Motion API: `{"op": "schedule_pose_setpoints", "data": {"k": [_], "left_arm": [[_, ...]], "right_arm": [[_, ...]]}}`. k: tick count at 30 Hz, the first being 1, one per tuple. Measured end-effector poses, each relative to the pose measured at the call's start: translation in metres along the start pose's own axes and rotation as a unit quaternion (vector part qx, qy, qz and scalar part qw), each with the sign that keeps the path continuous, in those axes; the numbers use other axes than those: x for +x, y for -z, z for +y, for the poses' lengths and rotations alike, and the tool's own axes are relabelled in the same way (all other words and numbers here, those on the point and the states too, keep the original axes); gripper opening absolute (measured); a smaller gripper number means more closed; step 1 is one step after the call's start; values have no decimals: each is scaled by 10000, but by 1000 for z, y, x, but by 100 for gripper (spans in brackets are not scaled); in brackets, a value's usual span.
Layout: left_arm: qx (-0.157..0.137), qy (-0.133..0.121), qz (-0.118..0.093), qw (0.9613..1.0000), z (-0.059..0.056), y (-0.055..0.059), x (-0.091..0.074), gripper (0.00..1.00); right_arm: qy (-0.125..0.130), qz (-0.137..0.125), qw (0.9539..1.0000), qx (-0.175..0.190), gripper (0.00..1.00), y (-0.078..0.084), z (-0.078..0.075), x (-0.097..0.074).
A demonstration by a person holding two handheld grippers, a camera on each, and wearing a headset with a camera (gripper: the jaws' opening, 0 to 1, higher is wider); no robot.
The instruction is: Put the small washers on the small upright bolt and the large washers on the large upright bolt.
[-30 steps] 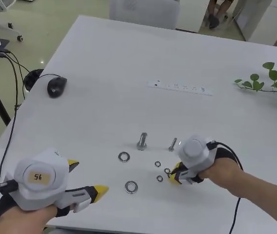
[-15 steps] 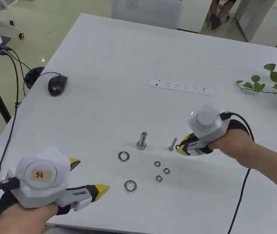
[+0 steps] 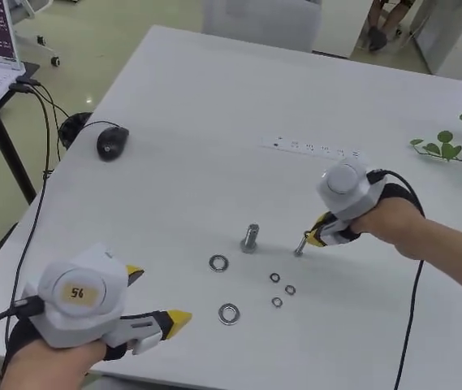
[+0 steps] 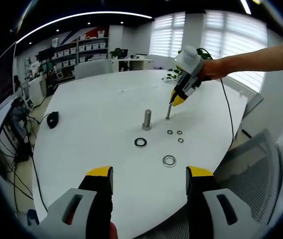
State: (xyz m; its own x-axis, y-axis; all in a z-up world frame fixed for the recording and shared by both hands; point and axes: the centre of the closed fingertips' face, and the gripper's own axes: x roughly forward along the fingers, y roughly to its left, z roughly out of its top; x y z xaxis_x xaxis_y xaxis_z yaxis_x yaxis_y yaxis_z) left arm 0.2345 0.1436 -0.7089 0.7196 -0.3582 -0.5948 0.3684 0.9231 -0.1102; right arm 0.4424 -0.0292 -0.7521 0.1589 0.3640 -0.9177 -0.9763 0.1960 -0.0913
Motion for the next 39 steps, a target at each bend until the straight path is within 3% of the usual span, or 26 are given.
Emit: {"op": "schedule_pose_setpoints", "data": {"k": [28, 39], "left_arm": [[-80, -42, 25, 10000, 4, 3, 1, 59], [-53, -36, 34, 10000, 4, 2, 1, 59]], "right_arm": [[-168, 167, 9997, -98, 13, 4, -1, 12], [-224, 309, 9992, -72, 13, 12, 0, 31]]}}
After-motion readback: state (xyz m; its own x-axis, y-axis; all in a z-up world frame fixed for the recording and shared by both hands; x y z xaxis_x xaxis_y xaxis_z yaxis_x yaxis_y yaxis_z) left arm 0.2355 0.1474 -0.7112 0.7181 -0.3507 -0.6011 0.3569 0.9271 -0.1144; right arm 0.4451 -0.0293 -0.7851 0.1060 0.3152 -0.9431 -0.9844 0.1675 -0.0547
